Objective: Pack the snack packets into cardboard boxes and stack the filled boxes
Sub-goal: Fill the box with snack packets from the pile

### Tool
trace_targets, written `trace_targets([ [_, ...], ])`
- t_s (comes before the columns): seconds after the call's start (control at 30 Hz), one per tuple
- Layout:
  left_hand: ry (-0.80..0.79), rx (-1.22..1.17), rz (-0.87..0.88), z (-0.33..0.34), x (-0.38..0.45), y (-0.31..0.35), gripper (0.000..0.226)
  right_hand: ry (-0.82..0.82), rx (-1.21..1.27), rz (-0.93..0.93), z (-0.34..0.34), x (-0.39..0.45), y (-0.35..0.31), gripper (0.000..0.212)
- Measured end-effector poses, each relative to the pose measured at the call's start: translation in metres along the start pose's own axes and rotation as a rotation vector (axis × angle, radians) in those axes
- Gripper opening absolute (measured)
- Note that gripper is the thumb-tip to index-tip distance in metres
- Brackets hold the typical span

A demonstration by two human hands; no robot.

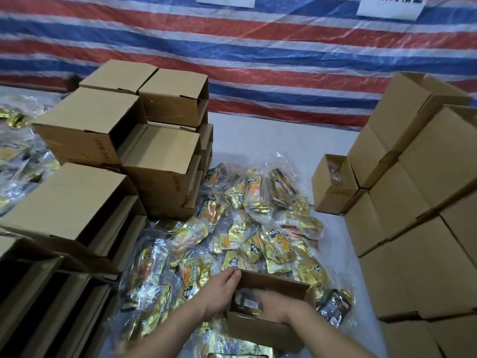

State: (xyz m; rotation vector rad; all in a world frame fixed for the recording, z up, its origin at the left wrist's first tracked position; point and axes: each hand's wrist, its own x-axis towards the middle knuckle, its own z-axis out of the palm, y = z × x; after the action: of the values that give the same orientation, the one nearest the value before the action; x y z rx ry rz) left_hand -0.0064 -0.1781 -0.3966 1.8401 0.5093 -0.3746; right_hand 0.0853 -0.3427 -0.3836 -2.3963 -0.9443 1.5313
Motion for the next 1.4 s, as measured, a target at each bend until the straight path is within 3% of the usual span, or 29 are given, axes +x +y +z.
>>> trace_targets([
  [0.07, 0.018, -0.011, -0.001, -0.001, 0.000, -0.003, 0.029, -0.029, 0.090, 0.009, -0.003, -0.001, 0.001, 0.066],
  [0.17, 0.018, -0.019, 0.003, -0.002, 0.001, -0.004, 0.030, 0.005, 0.228, 0.016, -0.017, -0.019, 0.002, 0.080],
  [0.2, 0.015, -0.022, 0.002, -0.001, 0.001, -0.004, 0.030, 0.045, 0.235, 0.018, -0.022, -0.027, 0.002, 0.074],
  [0.3, 0.016, -0.002, 0.011, 0.000, 0.000, -0.003, 0.029, 0.127, 0.201, 0.053, -0.024, -0.035, -0.002, 0.023],
  [0.43, 0.022, 0.000, 0.001, 0.002, 0.000, -0.005, 0.027, -0.058, 0.074, 0.163, -0.011, -0.026, -0.021, 0.046],
  [0.57, 0.003, -0.001, -0.008, 0.000, -0.001, -0.003, 0.024, -0.108, 0.178, 0.176, -0.006, -0.024, -0.026, 0.054],
  [0.7, -0.001, 0.030, -0.005, 0.001, -0.002, 0.005, 0.026, 0.102, 0.186, 0.075, -0.011, -0.033, -0.016, 0.044],
  [0.8, -0.024, -0.023, -0.014, 0.004, -0.003, 0.009, 0.027, 0.397, 0.269, -0.049, -0.027, -0.042, -0.005, 0.028],
  [0.9, -0.017, -0.055, -0.021, 0.003, -0.003, 0.011, 0.026, 0.669, 0.052, -0.130, -0.044, -0.050, 0.003, 0.013],
  [1.0, -0.015, -0.049, -0.029, 0.001, -0.004, 0.011, 0.027, 0.516, -0.145, -0.037, -0.044, -0.045, 0.014, 0.041],
  [1.1, -0.027, -0.018, -0.034, 0.001, -0.005, 0.014, 0.029, 0.372, -0.245, 0.043, -0.034, -0.037, 0.021, 0.025],
  [1.33, -0.010, 0.008, -0.077, 0.000, -0.004, 0.036, 0.021, 0.405, -0.168, 0.067, -0.036, -0.040, 0.031, 0.020],
  [1.4, -0.035, -0.040, -0.085, -0.001, 0.000, 0.054, 0.031, 0.455, -0.096, 0.066, -0.045, -0.052, 0.038, 0.017],
])
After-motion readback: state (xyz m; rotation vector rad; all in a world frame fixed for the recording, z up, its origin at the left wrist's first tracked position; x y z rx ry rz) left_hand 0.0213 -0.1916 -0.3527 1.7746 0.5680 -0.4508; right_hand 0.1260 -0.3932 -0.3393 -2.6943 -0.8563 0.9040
